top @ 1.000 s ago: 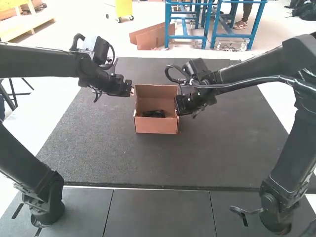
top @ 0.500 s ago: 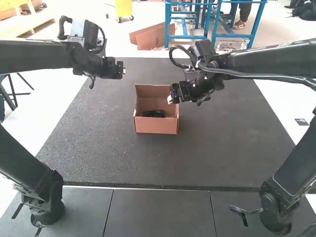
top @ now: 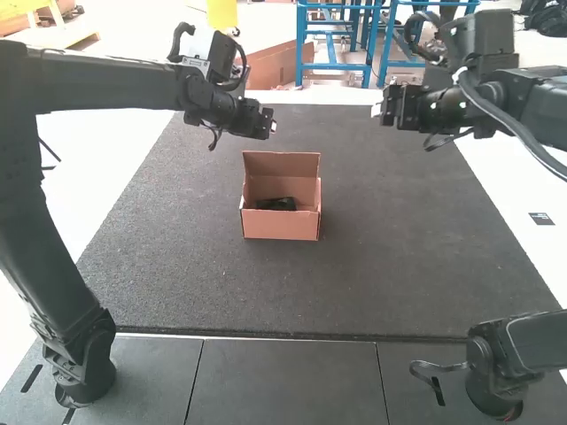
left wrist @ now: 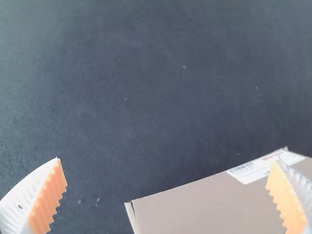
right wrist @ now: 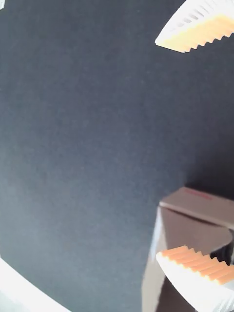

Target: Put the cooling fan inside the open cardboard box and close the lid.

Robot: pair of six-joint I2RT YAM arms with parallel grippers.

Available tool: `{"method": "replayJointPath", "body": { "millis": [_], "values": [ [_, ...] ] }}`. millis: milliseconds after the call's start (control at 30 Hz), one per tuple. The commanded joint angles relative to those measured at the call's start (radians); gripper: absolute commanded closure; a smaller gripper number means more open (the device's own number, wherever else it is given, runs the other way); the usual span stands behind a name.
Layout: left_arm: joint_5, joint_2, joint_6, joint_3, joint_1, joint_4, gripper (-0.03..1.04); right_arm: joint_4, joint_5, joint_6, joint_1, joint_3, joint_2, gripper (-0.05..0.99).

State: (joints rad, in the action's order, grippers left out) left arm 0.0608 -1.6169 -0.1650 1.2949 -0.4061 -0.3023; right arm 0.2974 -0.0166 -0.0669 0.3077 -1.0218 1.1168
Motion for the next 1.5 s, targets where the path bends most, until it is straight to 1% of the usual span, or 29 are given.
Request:
{"method": "replayJointPath", "body": {
  "millis": [0, 133, 267, 367, 500, 567, 700, 767, 800, 900, 1000, 1100, 1167, 1300, 1400, 1467],
  "values": [
    [0.013, -0.028, 0.009, 0.047, -0.02, -0.004, 0.04, 0.032, 0.017, -0.019, -0.045, -0.015, -0.063, 0.02],
    [0.013, -0.069, 0.01, 0.052, -0.034, -0.063, 0.04, 0.091, 0.001, -0.063, -0.081, -0.017, -0.103, 0.02],
    [0.013, -0.077, 0.025, 0.047, -0.05, -0.144, 0.04, 0.154, -0.005, -0.067, -0.085, -0.037, -0.114, 0.02],
    [0.011, -0.077, 0.028, 0.046, -0.065, -0.207, 0.04, 0.184, -0.009, -0.077, -0.087, -0.047, -0.114, 0.02],
    [0.008, -0.077, 0.028, 0.038, -0.08, -0.265, 0.04, 0.207, -0.008, -0.083, -0.087, -0.04, -0.112, 0.02],
    [0.008, -0.077, 0.028, 0.018, -0.089, -0.27, 0.04, 0.213, -0.008, -0.083, -0.09, -0.032, -0.114, 0.02],
    [0.013, -0.077, 0.028, -0.045, -0.123, -0.248, 0.04, 0.246, -0.008, -0.083, -0.11, -0.023, -0.117, 0.02],
    [0.017, -0.077, 0.028, -0.082, -0.142, -0.227, 0.04, 0.266, -0.008, -0.083, -0.117, -0.018, -0.118, 0.02],
    [0.028, -0.077, 0.028, -0.101, -0.149, -0.213, 0.04, 0.269, -0.008, -0.083, -0.121, -0.017, -0.12, 0.02],
    [0.04, -0.08, 0.035, -0.157, -0.172, -0.159, 0.04, 0.286, -0.008, -0.085, -0.131, -0.017, -0.132, 0.02],
    [0.063, -0.08, 0.055, -0.198, -0.177, -0.104, 0.04, 0.299, -0.009, -0.088, -0.154, -0.017, -0.146, 0.02],
    [0.089, -0.078, 0.059, -0.217, -0.175, -0.093, 0.04, 0.315, -0.017, -0.088, -0.183, -0.014, -0.167, 0.02],
    [0.094, -0.067, 0.064, -0.203, -0.169, -0.098, 0.04, 0.324, -0.019, -0.088, -0.199, -0.014, -0.183, 0.02],
    [0.093, 0.003, 0.067, -0.128, -0.151, -0.158, 0.04, 0.353, -0.019, -0.088, -0.211, -0.009, -0.206, 0.02],
    [0.093, 0.078, 0.067, -0.045, -0.145, -0.195, 0.04, 0.371, -0.017, -0.09, -0.211, -0.009, -0.222, 0.02],
    [0.093, 0.123, 0.078, 0.015, -0.143, -0.235, 0.04, 0.373, -0.017, -0.09, -0.211, -0.004, -0.238, 0.02]
  ]
}}
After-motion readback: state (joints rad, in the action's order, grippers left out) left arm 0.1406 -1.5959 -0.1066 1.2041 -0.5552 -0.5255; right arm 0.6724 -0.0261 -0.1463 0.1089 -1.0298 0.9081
